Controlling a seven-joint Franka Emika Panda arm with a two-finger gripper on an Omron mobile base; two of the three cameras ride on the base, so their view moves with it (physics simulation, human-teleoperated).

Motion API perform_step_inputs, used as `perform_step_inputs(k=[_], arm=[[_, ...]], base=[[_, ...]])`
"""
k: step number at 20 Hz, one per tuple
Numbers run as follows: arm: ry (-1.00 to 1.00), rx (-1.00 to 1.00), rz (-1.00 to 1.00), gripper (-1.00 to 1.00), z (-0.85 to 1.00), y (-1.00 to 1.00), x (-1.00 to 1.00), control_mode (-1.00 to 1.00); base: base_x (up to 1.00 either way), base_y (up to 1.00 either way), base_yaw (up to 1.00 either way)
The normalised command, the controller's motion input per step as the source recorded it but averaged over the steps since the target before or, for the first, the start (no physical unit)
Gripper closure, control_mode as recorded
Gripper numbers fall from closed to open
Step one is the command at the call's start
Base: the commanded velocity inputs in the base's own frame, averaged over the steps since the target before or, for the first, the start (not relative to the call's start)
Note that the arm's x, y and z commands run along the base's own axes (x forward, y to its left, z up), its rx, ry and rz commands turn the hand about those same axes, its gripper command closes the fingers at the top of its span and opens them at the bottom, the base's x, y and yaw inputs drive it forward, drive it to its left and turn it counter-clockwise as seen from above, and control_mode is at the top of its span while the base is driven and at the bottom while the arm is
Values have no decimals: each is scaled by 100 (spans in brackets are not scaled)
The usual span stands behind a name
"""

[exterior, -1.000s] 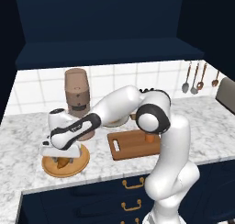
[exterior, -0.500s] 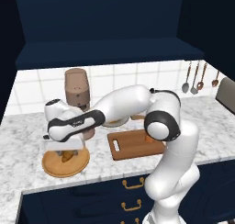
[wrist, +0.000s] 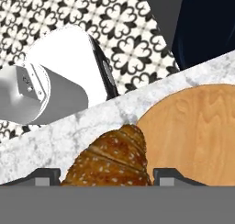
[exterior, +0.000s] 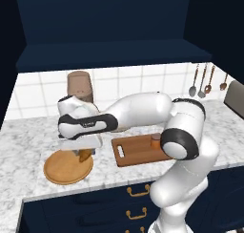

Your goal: From the different types of pastries on the counter, select a croissant and place it on the cutting board. Then retrieve a jar of jam from the cabinet and place it alongside the croissant on the cutting board.

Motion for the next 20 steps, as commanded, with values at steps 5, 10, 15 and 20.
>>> perform_step_inputs(k=[5,10,15,20], arm=[[-17,-2,-9,100,1,-75,-26,-100],[-25,0,-11,100,0,-70,-21,-100],[1,3,-8,100,0,-94,28,-100],[0,0,-3,100,0,-83,16,-100]], base=[[0,0,0],[0,0,0],[0,0,0],[0,0,0]])
